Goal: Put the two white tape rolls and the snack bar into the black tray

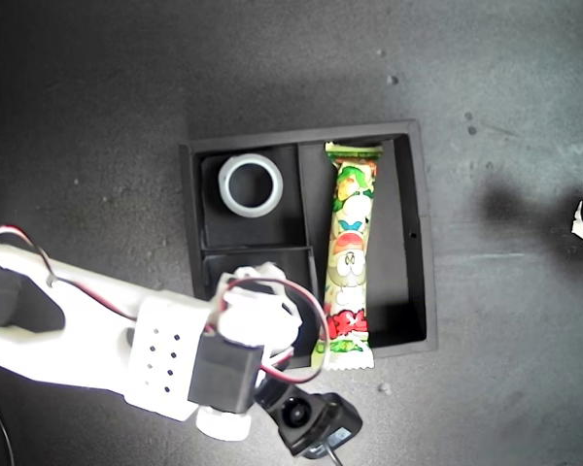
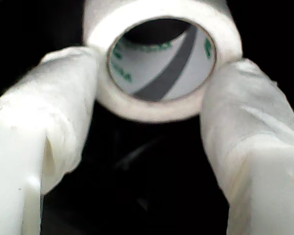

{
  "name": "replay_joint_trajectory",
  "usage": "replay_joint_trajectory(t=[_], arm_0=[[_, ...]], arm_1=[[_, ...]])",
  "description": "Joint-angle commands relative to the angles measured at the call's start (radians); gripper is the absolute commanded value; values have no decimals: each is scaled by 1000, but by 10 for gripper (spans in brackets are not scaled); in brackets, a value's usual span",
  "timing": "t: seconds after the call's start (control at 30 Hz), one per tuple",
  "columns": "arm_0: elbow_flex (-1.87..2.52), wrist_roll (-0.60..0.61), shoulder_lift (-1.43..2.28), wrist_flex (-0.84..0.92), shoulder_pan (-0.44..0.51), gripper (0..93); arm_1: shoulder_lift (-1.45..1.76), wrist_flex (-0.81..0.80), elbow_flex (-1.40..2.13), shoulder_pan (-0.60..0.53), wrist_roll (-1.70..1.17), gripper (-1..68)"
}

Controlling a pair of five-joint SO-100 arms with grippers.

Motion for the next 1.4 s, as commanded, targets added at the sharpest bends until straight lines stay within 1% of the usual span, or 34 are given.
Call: replay_joint_trajectory(t=[0.0, 0.13, 0.2, 0.27, 0.33, 0.47, 0.53, 0.77, 0.9, 1.07, 1.17, 1.27, 1.37], arm_0=[[66, 41, 239, 20, -18, 161], [216, 114, 555, 20, -57, 161], [345, 114, 747, 20, -63, 147], [554, 84, 969, 17, -66, 117], [845, 12, 1216, -21, -80, 118], [1522, -92, 1779, -270, -110, 128], [1726, -129, 1939, -307, -123, 134], [2000, -163, 2017, -400, -144, 157], [2189, -183, 2191, -451, -164, 157], [2413, -198, 2487, -456, -163, 155], [2530, -186, 2681, -451, -164, 142], [2586, -207, 2681, -471, -166, 139], [2623, -225, 2681, -511, -170, 84]], arm_1=[[-9, 17, 34, 3, -3, 2], [-9, 17, 34, 3, -2, 2], [-9, 17, 34, 3, 2, 2], [-9, 17, 34, 8, 3, 2], [-9, 17, 34, 17, 5, 2], [-9, 17, 34, 26, 3, 2], [-9, 17, 34, 26, 2, 2], [-9, 17, 34, 26, 2, 2], [-9, 17, 34, 26, 2, 2], [-9, 17, 34, 26, 2, 2], [-9, 17, 34, 26, 0, 2], [-9, 17, 34, 25, -2, 2], [-9, 17, 34, 25, -2, 2]])
